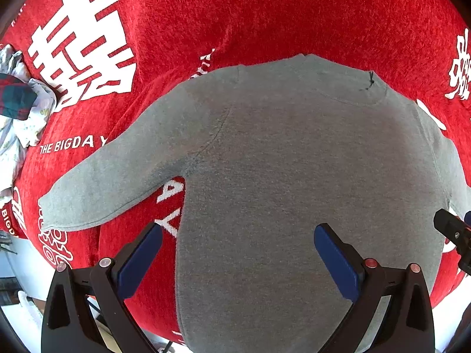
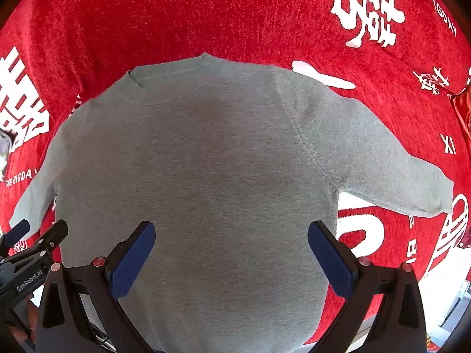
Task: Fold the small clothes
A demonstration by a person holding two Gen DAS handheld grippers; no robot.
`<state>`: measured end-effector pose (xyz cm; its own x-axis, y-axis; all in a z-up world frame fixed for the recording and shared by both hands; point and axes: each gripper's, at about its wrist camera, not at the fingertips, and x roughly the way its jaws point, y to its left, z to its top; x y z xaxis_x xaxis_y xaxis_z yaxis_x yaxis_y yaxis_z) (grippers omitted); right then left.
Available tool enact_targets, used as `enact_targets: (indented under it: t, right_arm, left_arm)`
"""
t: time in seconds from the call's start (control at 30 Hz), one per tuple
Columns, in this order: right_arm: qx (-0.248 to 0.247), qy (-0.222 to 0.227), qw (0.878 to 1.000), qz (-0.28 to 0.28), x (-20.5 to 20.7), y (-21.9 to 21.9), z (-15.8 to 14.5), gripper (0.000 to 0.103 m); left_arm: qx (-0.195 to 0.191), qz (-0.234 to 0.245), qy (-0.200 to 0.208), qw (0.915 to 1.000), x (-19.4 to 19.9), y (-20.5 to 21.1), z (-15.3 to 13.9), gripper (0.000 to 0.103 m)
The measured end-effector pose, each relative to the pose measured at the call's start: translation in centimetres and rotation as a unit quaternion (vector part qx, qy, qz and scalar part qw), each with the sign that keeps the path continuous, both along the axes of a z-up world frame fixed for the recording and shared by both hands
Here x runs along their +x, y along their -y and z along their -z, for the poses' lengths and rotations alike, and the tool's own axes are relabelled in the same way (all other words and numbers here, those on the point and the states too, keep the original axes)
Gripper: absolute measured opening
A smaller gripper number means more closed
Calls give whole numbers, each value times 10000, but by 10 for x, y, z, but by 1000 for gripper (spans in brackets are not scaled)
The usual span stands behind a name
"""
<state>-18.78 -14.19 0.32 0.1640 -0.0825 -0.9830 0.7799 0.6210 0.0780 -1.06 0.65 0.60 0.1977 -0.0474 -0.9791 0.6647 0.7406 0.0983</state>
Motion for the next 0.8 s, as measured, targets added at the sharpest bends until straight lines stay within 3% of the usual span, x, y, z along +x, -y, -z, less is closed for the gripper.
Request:
enact_targets:
  t: [0.8]
  right_arm:
    - [-86, -122, 9999, -6, 3, -3, 0, 103]
  left_arm:
    - [12, -2, -22, 10000, 1, 0, 0, 103]
